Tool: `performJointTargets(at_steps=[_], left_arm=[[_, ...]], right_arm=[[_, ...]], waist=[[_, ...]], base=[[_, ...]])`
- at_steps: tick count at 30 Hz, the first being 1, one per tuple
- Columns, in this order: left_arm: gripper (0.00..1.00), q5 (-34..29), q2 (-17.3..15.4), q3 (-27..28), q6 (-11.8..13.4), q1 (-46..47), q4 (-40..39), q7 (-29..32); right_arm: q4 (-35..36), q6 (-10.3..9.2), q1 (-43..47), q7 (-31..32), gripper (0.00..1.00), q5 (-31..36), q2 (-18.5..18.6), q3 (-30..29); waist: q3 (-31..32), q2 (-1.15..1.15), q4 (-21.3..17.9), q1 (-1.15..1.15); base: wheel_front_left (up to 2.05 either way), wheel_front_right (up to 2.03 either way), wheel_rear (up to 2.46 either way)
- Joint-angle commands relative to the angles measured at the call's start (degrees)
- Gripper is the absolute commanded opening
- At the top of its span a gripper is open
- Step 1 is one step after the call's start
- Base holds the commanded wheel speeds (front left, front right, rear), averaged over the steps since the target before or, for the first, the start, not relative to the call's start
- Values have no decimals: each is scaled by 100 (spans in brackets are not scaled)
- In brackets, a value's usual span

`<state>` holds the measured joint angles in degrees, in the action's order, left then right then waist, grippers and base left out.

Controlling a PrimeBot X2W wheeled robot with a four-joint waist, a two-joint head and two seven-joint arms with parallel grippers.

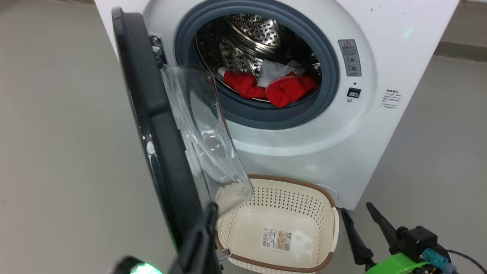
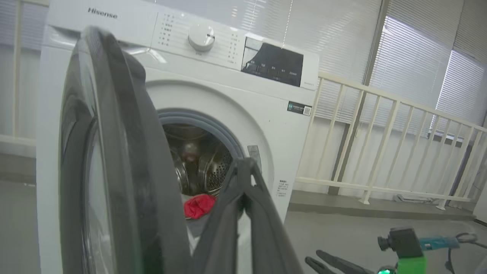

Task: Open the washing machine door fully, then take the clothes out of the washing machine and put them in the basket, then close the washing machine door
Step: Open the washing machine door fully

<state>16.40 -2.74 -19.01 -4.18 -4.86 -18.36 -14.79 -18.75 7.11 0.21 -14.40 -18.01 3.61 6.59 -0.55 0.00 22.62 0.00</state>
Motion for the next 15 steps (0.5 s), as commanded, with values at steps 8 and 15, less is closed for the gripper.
performJointTargets(at_steps=[8, 15], left_arm=[[0, 696, -14, -300, 8, -209, 1460, -21], [0, 940, -14, -215, 177, -137, 1898, -21]], right_arm=[[160, 37, -323, -60, 100, 17, 70, 169], [168, 37, -307, -60, 100, 8, 69, 186]], waist=[[-57, 0, -12, 0], [-57, 0, 6, 0]], base=[[0, 0, 0], [0, 0, 0]])
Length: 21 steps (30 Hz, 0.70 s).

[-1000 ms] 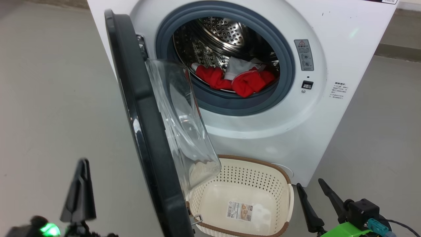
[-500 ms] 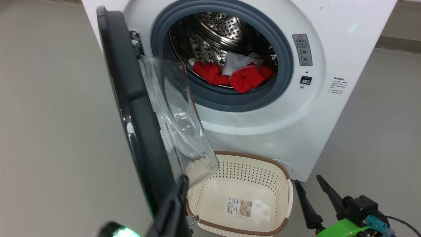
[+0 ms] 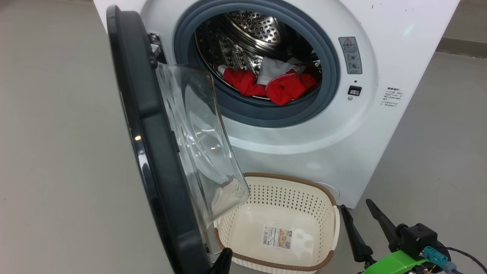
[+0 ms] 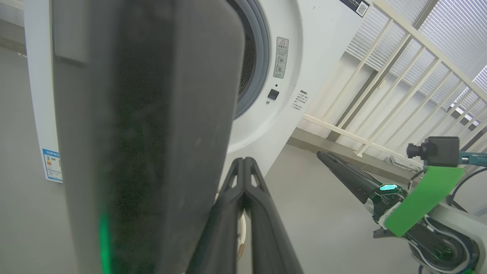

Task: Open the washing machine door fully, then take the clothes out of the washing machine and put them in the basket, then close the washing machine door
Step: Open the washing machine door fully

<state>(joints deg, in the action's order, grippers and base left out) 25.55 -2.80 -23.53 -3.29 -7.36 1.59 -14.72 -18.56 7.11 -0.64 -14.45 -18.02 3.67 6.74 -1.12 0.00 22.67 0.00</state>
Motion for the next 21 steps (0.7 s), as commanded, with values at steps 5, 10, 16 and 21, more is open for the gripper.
performJointTargets(at_steps=[5, 10, 16, 21], left_arm=[[0, 105, -8, 584, 274, 98, -137, -28], [0, -1, -8, 913, 318, 7, -164, -28], [0, -123, -8, 1387, 303, -51, -141, -28], [0, -218, -8, 1874, 290, -35, -110, -28]], right_arm=[[154, 37, -208, -55, 100, -1, 61, 192], [160, 37, -178, -55, 100, -3, 59, 180], [162, 37, -169, -55, 100, 4, 58, 156], [146, 37, -170, -55, 100, -5, 52, 181]], waist=[[12, 0, 27, 0], [3, 0, 93, 0], [-26, 0, 195, 0], [-30, 0, 257, 0]], base=[[0, 0, 0], [0, 0, 0], [0, 0, 0], [0, 0, 0]])
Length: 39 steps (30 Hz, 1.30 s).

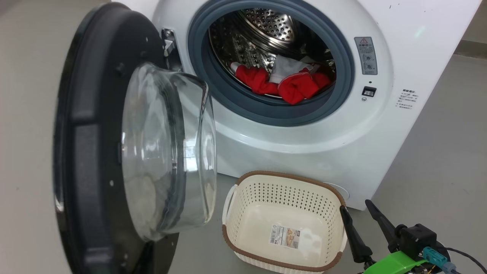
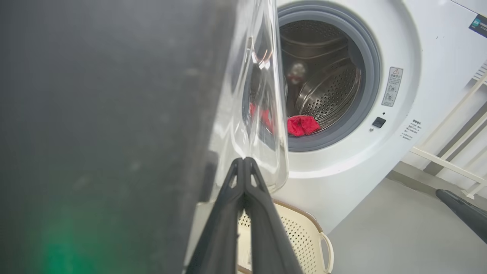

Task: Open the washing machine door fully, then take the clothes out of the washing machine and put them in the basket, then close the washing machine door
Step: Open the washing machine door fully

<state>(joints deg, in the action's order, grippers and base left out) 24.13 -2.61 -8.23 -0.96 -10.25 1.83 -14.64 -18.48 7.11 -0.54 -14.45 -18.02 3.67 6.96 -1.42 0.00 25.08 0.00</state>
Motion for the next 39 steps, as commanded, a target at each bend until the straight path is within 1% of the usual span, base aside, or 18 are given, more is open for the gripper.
performJointTargets(at_steps=[1, 9, 17, 18, 24, 28, 39], left_arm=[[0, -96, -27, 442, 62, 259, -136, -36], [0, -285, -27, 1213, 86, 331, -84, -36], [0, -410, -27, 2062, -70, 593, 116, -36], [0, -410, -27, 2062, -70, 593, 116, -36], [0, -594, -27, 2675, -186, 835, 286, -36], [0, -603, -27, 3026, -224, 1055, 416, -36], [0, -710, -27, 4137, -411, 1797, 1050, -36]], right_arm=[[137, 37, -181, -55, 100, -6, 50, 160], [135, 37, -194, -55, 100, -20, 53, 190], [125, 37, -213, -55, 100, -29, 84, 203], [125, 37, -213, -55, 100, -29, 84, 203], [132, 37, -225, -55, 100, -22, 115, 172], [122, 37, -257, -55, 100, -13, 130, 167], [139, 37, -336, -55, 100, 9, 198, 193]], waist=[[0, 0, 24, 0], [-13, 0, 28, 0], [-66, 0, -12, 0], [-66, 0, -12, 0], [-106, 0, -29, 0], [-148, 0, -40, 0], [-264, 0, -132, 0]], base=[[0, 0, 0], [0, 0, 0], [0, 0, 0], [0, 0, 0], [0, 0, 0], [0, 0, 0], [0, 0, 0]])
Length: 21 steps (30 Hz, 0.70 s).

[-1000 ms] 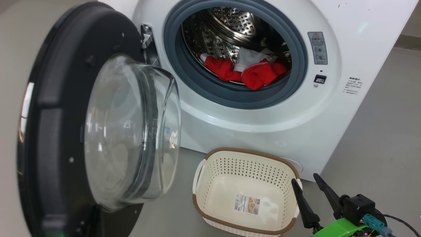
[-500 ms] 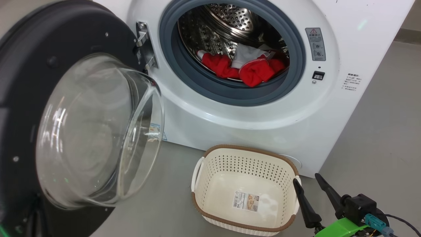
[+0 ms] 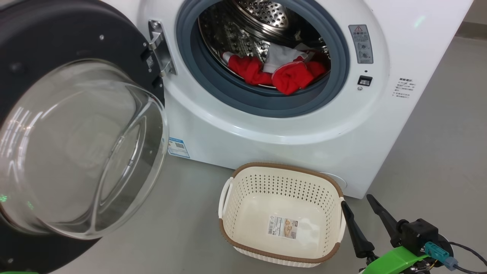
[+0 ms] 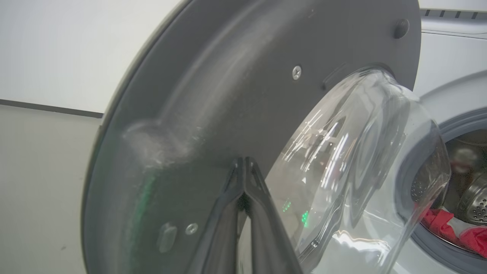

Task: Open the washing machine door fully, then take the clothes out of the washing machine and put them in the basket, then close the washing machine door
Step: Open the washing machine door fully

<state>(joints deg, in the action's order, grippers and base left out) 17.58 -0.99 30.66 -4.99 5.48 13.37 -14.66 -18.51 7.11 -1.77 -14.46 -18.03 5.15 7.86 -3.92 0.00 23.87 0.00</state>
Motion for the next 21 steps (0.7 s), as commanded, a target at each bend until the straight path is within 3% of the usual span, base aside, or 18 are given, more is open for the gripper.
performJointTargets(at_steps=[1, 21], left_arm=[[0, -101, -198, 311, -36, 286, -43, -34], [0, -406, -954, 1420, -241, 1762, 1647, -34]], right_arm=[[146, 37, -214, -54, 100, 12, 56, 97], [228, 37, -420, -54, 100, 84, 254, 56]], waist=[[-26, 0, -16, 0], [-465, 0, -209, 0]], base=[[0, 0, 0], [0, 0, 0]])
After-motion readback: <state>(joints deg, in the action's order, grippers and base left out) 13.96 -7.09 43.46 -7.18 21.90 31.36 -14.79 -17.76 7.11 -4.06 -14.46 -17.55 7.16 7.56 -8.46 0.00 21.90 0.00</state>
